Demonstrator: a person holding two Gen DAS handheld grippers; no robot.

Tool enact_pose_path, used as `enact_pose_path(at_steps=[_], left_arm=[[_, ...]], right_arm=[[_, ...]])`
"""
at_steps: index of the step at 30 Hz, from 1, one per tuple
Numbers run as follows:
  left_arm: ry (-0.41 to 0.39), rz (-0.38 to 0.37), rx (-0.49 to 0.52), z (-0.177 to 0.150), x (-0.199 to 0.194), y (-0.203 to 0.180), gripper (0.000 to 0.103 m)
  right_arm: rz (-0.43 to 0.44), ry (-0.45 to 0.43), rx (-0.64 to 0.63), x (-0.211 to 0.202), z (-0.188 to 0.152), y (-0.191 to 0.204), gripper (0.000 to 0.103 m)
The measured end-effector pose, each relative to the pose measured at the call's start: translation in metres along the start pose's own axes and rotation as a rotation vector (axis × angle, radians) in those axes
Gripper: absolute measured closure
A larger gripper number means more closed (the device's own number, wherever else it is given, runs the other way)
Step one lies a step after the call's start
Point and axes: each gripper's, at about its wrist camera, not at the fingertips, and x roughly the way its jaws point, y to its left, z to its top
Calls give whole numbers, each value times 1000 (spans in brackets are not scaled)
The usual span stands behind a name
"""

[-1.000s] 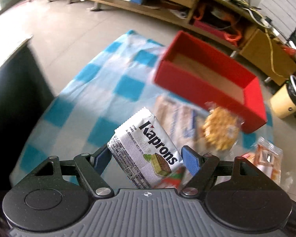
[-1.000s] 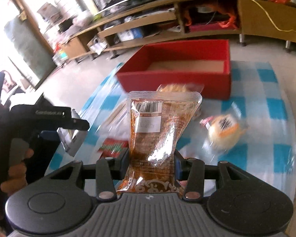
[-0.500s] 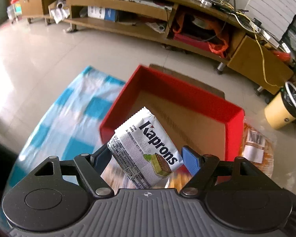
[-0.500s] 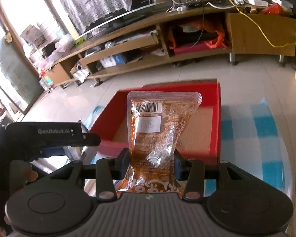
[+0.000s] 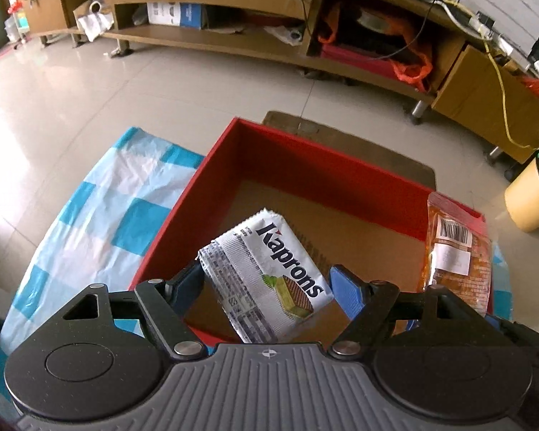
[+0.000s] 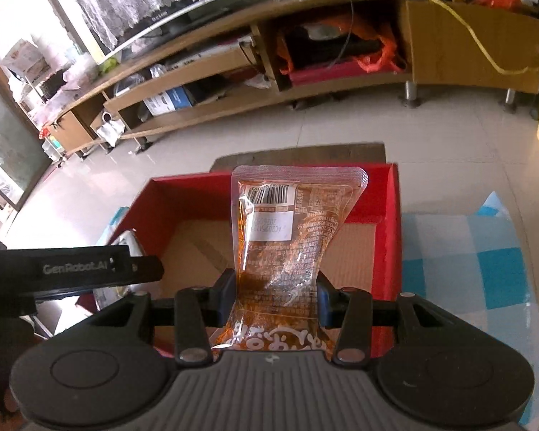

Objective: Organize snacks
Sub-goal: 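Carry both snacks into the red box and open both tools to release them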

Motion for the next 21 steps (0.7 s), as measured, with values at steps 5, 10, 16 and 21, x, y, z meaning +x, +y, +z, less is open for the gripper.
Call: enact_pose_path(at_steps=[5,10,16,21], left_arm=[[35,9,-7,-4,9,4,21],[30,2,-11,-5,8,4,22],[7,10,4,-7,2,-1,17],[0,6,-6,-10,-2,1,15]], right_arm=[[-4,18,-6,13,-2,0,56],[-16,32,-15,17,-4,1,56],[-24,23,-8,15,-3,0,49],[-30,16,-23,12,-4,3,49]])
